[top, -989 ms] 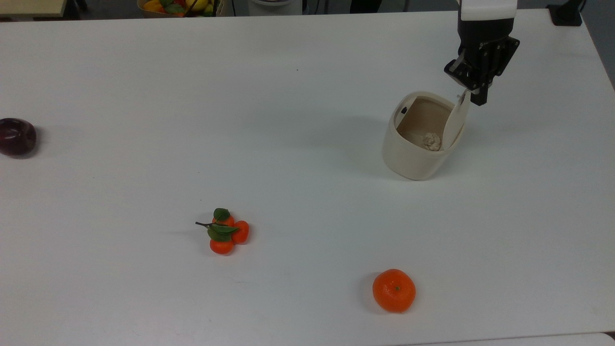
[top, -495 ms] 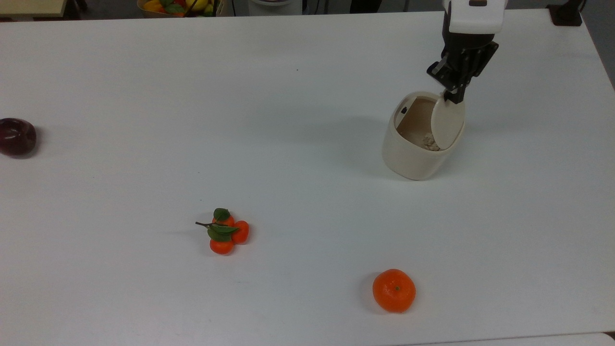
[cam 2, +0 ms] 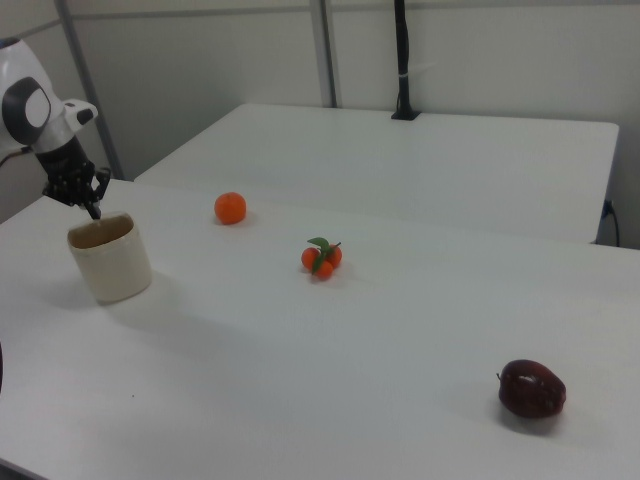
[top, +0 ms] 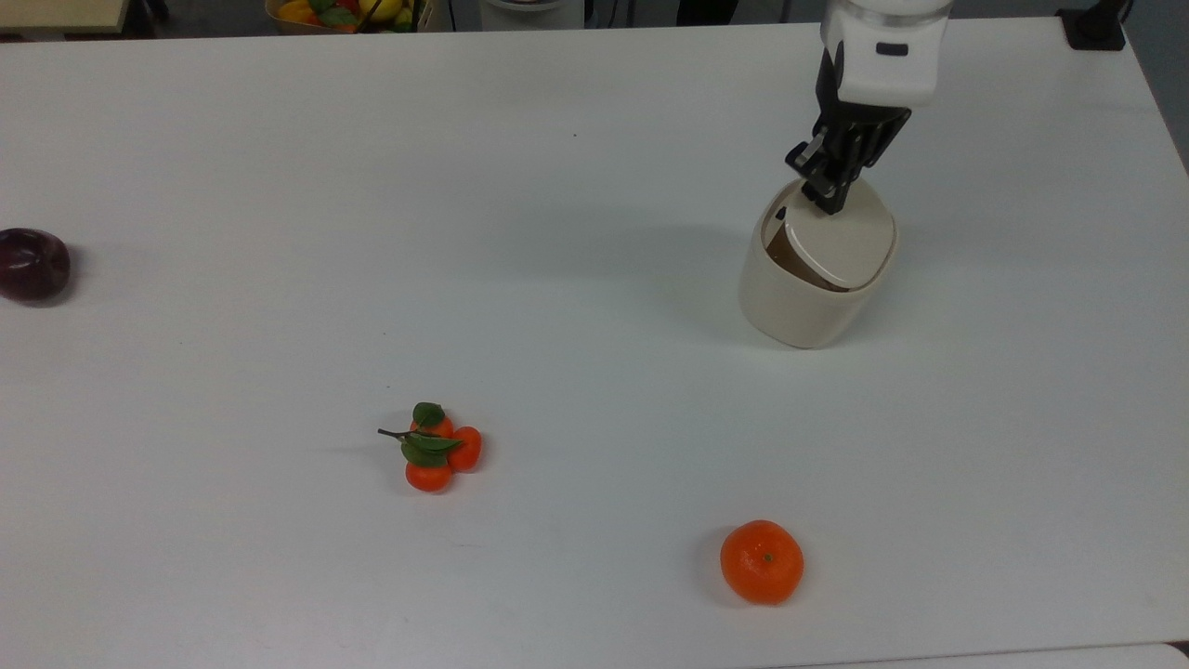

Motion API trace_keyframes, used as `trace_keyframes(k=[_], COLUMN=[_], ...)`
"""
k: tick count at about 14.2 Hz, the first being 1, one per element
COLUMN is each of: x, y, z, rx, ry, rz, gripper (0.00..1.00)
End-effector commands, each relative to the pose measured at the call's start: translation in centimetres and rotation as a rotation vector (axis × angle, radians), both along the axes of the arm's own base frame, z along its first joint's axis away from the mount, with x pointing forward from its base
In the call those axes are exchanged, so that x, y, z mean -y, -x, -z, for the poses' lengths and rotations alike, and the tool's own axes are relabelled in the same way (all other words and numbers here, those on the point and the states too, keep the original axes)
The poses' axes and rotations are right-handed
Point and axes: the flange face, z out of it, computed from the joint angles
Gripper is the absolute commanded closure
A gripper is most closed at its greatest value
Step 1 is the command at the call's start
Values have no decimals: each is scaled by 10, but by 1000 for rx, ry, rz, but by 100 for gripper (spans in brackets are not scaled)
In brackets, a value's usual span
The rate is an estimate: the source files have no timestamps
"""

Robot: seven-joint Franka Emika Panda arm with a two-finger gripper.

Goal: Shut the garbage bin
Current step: 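Push the raised flip lid down toward the bin opening with the gripper, then press the lid flat onto the bin rim with the gripper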

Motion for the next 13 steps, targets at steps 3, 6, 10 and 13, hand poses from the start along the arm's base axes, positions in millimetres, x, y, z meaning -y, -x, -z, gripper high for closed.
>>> trace_keyframes(k=[3, 6, 10, 13], x=[5, 5, 6, 5], y=[-1, -3, -4, -5], z=[33, 43, 53, 55], rx=[-50, -63, -75, -77], ry=[54, 61, 69, 71], rz=[-20, -17, -17, -17], gripper=[100, 100, 100, 100])
